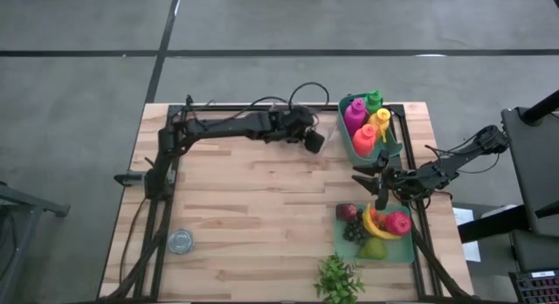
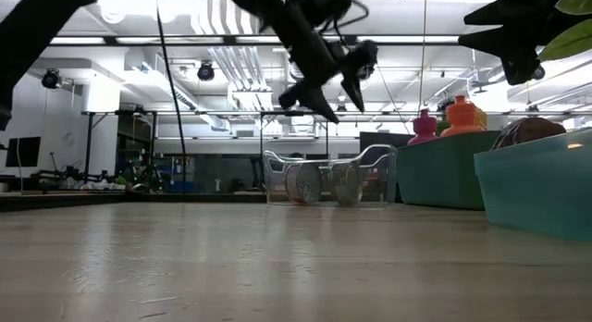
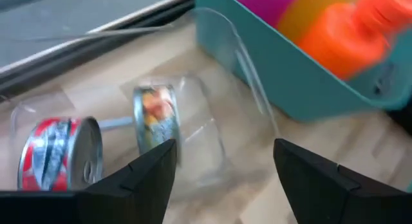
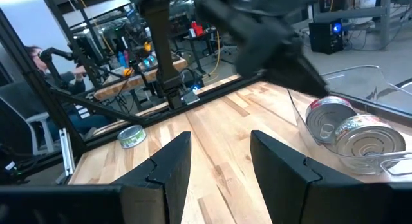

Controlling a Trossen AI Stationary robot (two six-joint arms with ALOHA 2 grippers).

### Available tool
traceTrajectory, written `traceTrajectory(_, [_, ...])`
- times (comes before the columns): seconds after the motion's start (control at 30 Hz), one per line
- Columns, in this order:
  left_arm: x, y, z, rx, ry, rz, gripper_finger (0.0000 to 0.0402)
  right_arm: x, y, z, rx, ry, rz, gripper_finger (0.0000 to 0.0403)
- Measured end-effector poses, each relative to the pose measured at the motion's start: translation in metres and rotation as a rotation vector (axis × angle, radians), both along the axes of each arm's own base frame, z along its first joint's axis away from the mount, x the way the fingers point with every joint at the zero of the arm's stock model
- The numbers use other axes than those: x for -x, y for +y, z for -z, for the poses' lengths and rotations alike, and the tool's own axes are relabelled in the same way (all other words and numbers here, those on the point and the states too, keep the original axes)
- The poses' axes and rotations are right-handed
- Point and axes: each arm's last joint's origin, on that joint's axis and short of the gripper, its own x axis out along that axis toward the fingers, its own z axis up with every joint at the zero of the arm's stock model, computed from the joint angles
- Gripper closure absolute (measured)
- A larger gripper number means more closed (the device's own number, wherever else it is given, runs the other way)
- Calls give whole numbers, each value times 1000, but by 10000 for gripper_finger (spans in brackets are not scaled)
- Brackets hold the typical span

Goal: Pick & Place Food Item
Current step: Put the green tuna can into the transparent bin

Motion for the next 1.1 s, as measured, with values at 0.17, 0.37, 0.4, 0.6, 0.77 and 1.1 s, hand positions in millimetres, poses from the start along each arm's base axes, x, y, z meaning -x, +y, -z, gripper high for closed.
traceTrajectory(0.17, [7,-46,-23,-123,34,-8,137,0,0,0,0,0,0,245])
traceTrajectory(0.37, [32,-108,-43,-186,116,-67,137,0,0,0,0,0,0,245])
traceTrajectory(0.4, [40,-118,-47,-170,128,-81,137,0,0,0,0,0,0,245])
traceTrajectory(0.6, [97,-171,-60,-67,283,-197,137,0,0,0,0,0,0,245])
traceTrajectory(0.77, [142,-205,-69,-31,326,-289,137,0,0,0,0,0,0,245])
traceTrajectory(1.1, [215,-238,-54,184,338,-458,137,0,0,0,0,0,0,245])
